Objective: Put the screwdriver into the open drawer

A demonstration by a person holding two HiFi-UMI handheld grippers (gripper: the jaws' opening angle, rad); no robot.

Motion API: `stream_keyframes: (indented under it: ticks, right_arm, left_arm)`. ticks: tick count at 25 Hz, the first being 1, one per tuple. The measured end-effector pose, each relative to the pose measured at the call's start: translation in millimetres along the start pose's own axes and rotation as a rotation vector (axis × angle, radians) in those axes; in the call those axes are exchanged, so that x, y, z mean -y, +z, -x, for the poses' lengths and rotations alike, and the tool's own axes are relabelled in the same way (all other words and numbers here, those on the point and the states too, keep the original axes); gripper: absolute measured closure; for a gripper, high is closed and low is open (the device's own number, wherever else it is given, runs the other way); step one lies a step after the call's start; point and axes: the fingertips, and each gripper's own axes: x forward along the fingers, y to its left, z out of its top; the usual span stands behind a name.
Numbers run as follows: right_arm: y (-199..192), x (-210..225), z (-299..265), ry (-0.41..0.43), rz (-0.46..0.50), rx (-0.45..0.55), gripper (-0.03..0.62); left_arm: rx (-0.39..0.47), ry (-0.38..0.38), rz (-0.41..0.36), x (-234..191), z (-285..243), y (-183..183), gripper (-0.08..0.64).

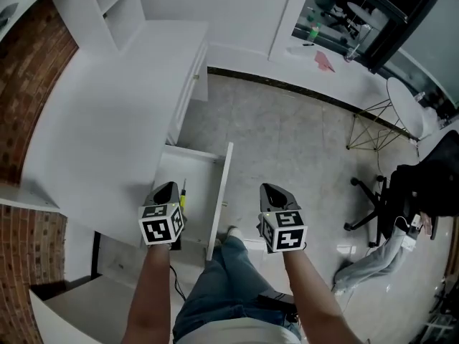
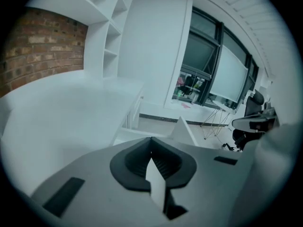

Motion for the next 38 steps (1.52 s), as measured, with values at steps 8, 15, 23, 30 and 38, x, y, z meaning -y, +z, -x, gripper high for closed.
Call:
stream_keyframes:
  ticks: [8, 15, 23, 30, 38]
  right_arm:
    - [90, -26, 104, 0.002, 0.082, 0.279, 0.584]
    - [151, -52, 181, 0.04, 0.163, 0.51, 0.584]
    - [164, -66, 238, 0.05, 0.229, 0.59, 0.584]
    - [176, -83, 259, 0.064, 0.287, 0.639, 0.584]
    - [182, -86, 266, 0.063, 0.303, 0.674, 0.584]
  left_arm:
    - [0.291, -0.081, -0.125, 35, 95, 82, 0.548]
    - [0.543, -0.079, -0.237, 64, 190, 139, 0.548]
    - [0.689, -0.067, -0.33, 93, 254, 154, 0.547]
    - [0.789, -0.062, -0.371, 102, 287, 172, 0.547]
    - [0.827, -0.06, -0.4, 107, 295, 174, 0.547]
